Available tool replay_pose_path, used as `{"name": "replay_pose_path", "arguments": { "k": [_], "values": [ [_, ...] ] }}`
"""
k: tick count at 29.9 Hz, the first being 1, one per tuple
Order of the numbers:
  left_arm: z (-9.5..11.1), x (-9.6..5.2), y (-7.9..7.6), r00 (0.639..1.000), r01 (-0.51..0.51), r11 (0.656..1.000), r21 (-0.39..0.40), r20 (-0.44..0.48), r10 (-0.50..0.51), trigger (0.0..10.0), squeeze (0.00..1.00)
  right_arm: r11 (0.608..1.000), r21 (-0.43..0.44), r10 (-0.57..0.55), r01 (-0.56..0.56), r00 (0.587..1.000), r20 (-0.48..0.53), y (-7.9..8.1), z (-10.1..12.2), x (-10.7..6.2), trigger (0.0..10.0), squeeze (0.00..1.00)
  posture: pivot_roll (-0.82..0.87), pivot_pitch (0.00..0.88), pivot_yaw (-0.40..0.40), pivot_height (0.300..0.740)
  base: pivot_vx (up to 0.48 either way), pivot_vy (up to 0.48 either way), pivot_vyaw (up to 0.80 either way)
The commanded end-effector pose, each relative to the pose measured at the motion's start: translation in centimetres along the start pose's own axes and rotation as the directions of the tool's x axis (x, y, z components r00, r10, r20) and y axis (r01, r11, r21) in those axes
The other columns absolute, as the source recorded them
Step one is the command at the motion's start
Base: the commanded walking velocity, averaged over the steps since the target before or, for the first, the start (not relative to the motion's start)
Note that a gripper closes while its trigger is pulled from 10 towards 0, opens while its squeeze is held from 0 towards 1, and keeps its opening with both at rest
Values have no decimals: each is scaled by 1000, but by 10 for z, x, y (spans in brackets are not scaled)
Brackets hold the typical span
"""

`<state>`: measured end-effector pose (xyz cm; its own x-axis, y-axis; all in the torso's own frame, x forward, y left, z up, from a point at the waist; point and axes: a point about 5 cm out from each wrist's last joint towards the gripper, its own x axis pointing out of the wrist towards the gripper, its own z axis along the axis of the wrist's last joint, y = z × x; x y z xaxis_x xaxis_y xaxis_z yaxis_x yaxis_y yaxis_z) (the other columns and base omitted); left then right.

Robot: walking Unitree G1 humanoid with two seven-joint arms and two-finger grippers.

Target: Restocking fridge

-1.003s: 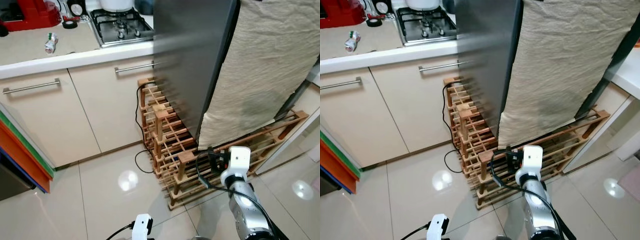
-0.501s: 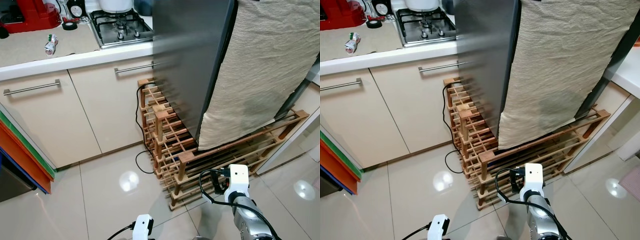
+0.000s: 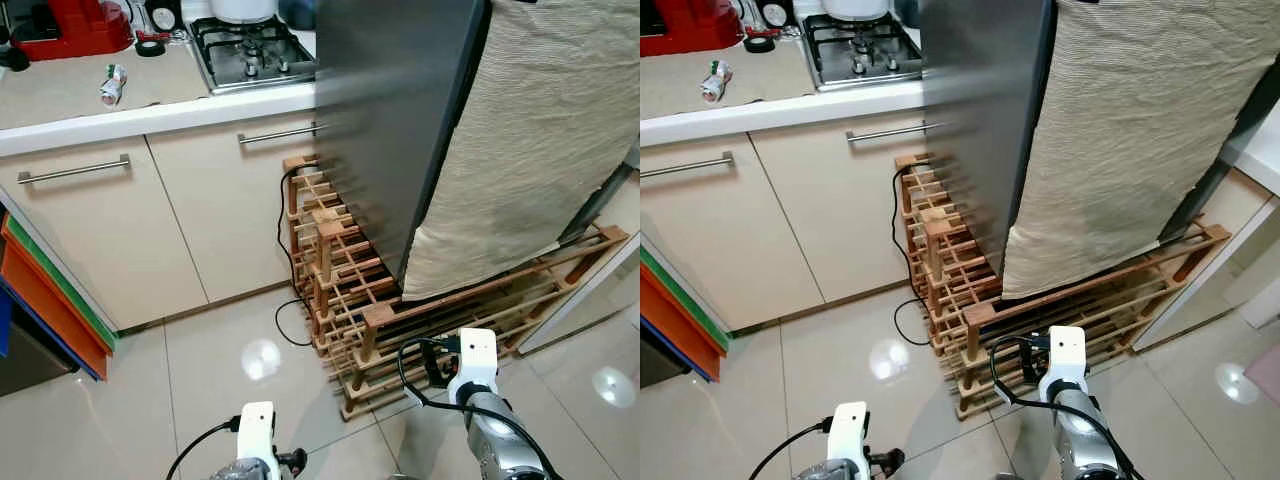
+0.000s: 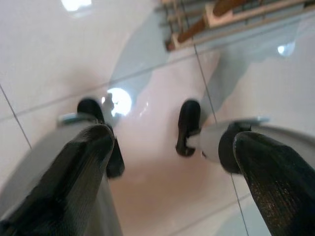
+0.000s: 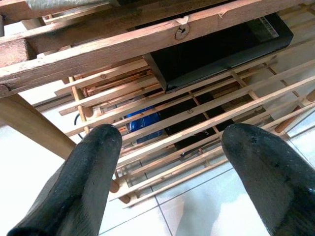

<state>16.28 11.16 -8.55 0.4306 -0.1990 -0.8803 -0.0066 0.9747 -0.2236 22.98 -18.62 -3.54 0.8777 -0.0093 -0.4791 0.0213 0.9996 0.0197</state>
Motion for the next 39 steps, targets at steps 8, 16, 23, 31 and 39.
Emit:
{"name": "replay_pose_path", "arguments": {
  "k": [8,16,23,31,39],
  "values": [
    [213,-65,-17,668,6,955,298,709,-225,10000,0,1000,-6,3,-3,999,38,1,10,3,10000,0,-47,0,-34,732,0,0,0],
    [213,-65,-17,668,6,955,298,709,-225,10000,0,1000,-6,3,-3,999,38,1,10,3,10000,0,-47,0,-34,732,0,0,0],
    [213,-65,-17,668,6,955,298,709,-225,10000,0,1000,-6,3,-3,999,38,1,10,3,10000,0,-47,0,-34,732,0,0,0],
    [213,-65,-17,668,6,955,298,709,-225,10000,0,1000,-6,3,-3,999,38,1,10,3,10000,0,-47,0,-34,732,0,0,0],
    [213,-65,-17,669,6,954,300,708,-226,10000,0,1000,-11,1,-1,1000,10,-1,4,2,10000,0,-45,0,0,732,0,0,0]
  ]
}}
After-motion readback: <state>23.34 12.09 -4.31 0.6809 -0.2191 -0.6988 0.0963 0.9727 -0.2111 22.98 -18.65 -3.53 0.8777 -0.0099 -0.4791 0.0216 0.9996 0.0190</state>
